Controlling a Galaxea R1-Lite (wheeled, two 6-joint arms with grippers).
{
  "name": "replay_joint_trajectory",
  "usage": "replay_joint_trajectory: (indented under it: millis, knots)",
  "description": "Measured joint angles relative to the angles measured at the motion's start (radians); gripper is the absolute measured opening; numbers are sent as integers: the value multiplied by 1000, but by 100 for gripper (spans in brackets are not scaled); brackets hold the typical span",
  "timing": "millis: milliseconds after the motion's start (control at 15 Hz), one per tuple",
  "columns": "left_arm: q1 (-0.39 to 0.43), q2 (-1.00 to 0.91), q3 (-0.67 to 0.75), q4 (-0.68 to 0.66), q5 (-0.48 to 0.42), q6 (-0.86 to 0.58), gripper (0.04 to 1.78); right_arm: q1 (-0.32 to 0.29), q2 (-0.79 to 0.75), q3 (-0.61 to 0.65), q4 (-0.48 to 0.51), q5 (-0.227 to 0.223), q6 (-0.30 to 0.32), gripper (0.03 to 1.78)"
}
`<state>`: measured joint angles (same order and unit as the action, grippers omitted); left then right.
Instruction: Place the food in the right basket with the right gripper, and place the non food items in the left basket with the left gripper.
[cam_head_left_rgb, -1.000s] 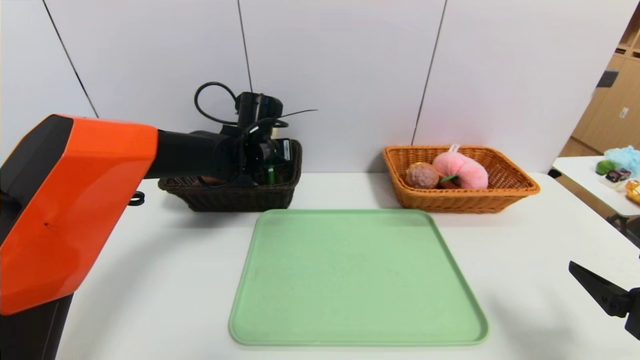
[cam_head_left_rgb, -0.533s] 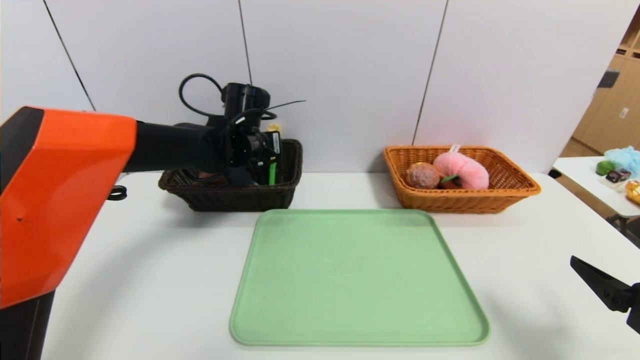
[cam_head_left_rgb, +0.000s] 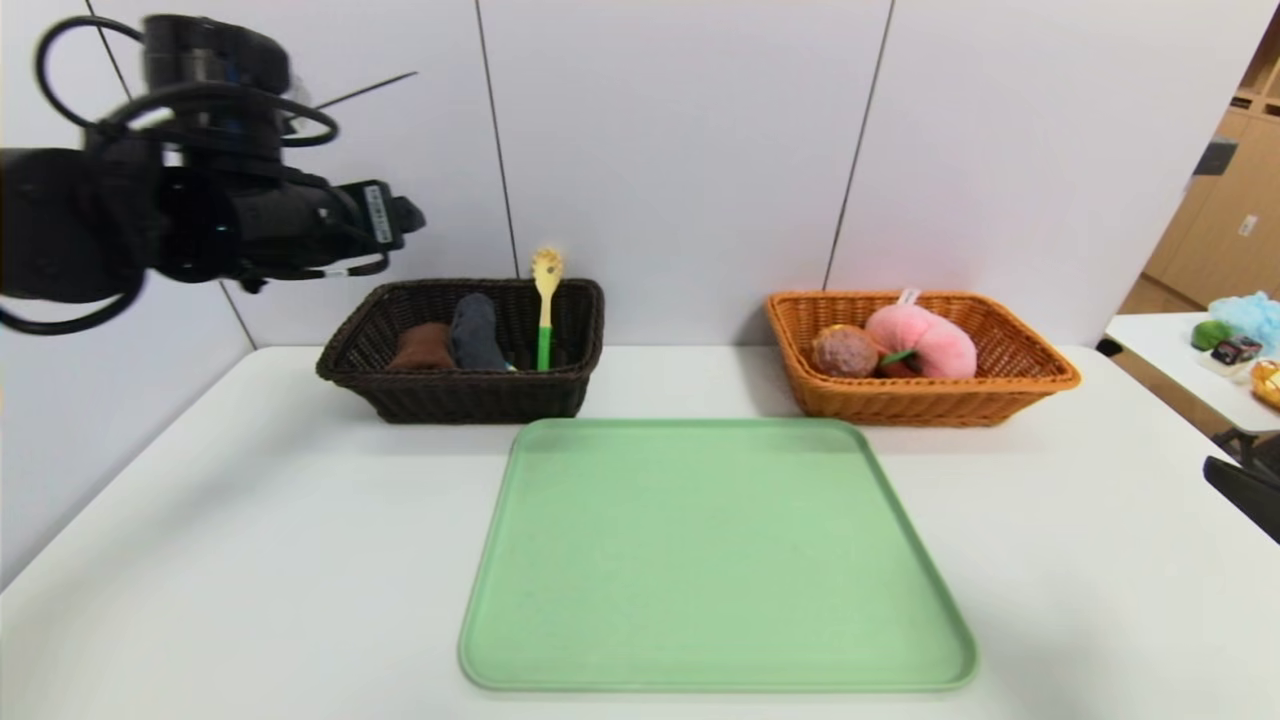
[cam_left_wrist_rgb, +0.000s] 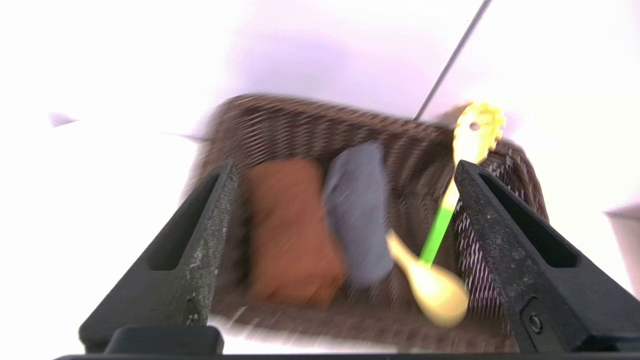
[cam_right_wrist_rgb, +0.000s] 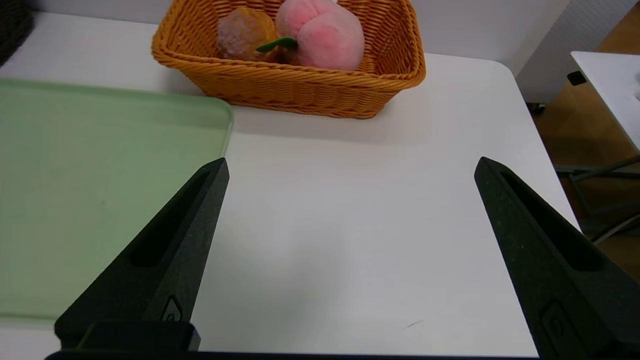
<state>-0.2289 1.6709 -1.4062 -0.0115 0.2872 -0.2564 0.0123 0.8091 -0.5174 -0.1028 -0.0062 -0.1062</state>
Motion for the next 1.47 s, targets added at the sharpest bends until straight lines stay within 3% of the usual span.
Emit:
replay_joint_trajectory:
  millis: [133,733,1133,1267,1467]
  knots:
    - [24,-190,171,-1,-6,11,158,10,-73,-51,130,8,0,170]
    - [287,-956,849,-11,-66,122,167,16,-432,-35,456,44,0,170]
    - [310,-1322,1049,123,-183,115,167,-3,-711,30,666,88,-6,170]
    - [309,-1371,1081,123,-195,111,167,-7,-766,61,656,94,-1,170]
    - [309,-1400,1172,-1,-201,143,168,-8,-799,137,524,93,-3,170]
